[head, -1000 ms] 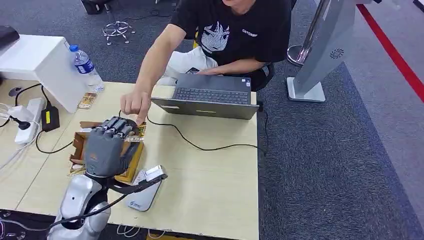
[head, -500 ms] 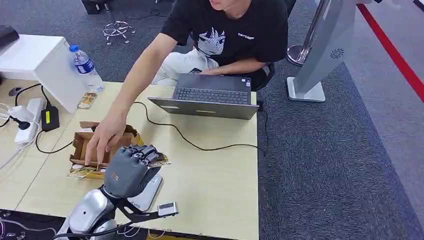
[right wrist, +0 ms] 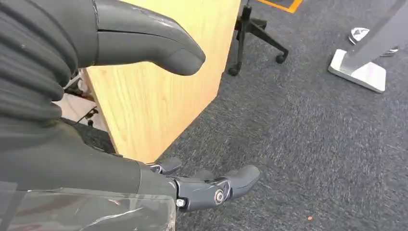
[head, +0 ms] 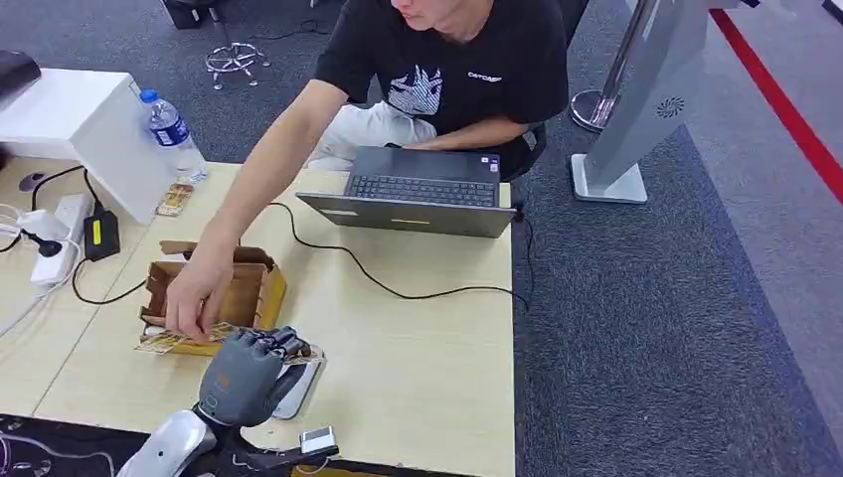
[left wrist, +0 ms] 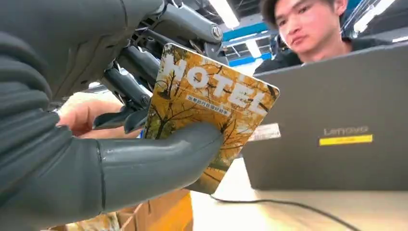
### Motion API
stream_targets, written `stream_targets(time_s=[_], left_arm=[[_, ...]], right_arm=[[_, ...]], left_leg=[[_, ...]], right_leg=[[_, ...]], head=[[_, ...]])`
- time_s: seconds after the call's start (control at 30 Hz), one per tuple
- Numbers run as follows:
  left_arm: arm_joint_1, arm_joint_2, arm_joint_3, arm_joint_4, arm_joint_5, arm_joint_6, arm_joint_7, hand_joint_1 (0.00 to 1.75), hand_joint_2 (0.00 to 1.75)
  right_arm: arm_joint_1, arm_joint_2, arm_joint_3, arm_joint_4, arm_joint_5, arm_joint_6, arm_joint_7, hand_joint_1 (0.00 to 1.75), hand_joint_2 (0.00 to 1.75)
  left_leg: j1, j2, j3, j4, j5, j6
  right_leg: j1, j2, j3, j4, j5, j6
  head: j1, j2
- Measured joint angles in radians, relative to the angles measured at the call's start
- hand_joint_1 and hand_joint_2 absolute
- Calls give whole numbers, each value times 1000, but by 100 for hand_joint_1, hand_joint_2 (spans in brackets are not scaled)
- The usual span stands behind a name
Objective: Pass the card to the sensor for recognition and then transmit it.
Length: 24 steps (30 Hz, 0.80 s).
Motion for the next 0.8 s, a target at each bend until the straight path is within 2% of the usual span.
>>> stream_targets(time_s=[0.1,0.43,0.63,0.7,0.8], left_arm=[[-7,-4,15,49,-26,-9,25,175,175],[-64,-40,39,265,-78,-4,39,175,175],[-92,-49,43,339,-88,3,43,175,175],[-95,-53,43,356,-91,16,39,175,175],[-98,-68,44,367,-86,71,8,175,175]], right_arm=[[-1,0,0,0,13,0,-3,0,175],[-8,0,2,6,40,0,-13,0,175],[-13,0,5,11,48,-1,-13,0,175],[-12,0,5,12,48,-1,-14,0,175],[-12,0,5,12,44,-1,-17,0,175]], left_leg=[[0,0,0,0,0,0],[0,0,0,0,0,0],[0,0,0,0,0,0],[0,0,0,0,0,0],[0,0,0,0,0,0]], right_leg=[[0,0,0,0,0,0],[0,0,0,0,0,0],[0,0,0,0,0,0],[0,0,0,0,0,0],[0,0,0,0,0,0]], head=[[0,0],[0,0],[0,0],[0,0],[0,0]])
